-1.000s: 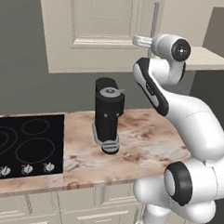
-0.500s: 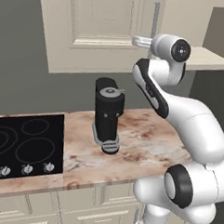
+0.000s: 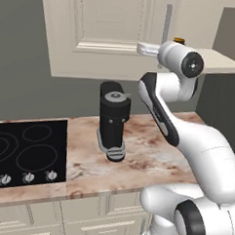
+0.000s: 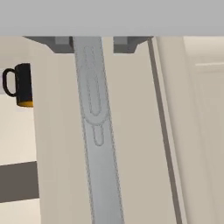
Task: Open the cabinet directly in front. Then move the beer and the mug to the dining counter with the jar on it.
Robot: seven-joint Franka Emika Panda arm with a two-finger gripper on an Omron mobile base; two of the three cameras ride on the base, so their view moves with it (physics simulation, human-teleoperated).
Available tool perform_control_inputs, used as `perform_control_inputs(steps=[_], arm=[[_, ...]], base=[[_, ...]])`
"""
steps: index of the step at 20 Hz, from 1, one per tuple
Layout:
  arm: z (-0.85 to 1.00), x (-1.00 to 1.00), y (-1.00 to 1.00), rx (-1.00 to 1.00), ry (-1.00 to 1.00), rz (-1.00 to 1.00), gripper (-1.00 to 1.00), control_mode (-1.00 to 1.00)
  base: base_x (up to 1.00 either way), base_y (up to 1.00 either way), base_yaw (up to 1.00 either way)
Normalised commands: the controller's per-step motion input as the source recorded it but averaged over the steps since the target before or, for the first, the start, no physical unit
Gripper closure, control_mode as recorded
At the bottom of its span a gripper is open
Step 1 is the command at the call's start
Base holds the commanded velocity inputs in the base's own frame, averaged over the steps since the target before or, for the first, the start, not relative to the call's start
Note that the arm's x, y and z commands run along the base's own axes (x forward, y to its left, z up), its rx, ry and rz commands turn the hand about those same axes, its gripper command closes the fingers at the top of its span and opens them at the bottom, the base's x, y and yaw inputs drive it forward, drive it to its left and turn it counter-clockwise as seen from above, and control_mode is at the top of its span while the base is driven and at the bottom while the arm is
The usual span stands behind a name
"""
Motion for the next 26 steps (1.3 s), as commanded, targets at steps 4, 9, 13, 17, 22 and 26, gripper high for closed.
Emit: perform_control_inputs(steps=[4, 9, 13, 17, 22, 26], arm=[[0.32, -0.74, 0.88, 0.0, 0.0, 0.0, 1.0, -1.0], [0.32, -0.73, 1.0, -0.01, 0.0, 0.0, 1.0, -1.0], [0.16, -0.68, 1.0, -0.07, 0.0, 0.0, 1.0, -1.0], [0.09, -0.75, 1.0, -0.11, -0.05, 0.0, 1.0, -1.0], [0.02, -0.77, 1.0, -0.12, -0.04, -0.01, 1.0, -1.0], [0.0, -0.73, 1.0, -0.07, 0.0, -0.06, 1.0, -1.0]], base=[[0.0, 0.0, 0.0], [0.0, 0.0, 0.0], [0.0, 0.0, 0.0], [0.0, 0.0, 0.0], [0.0, 0.0, 0.0], [0.0, 0.0, 0.0]])
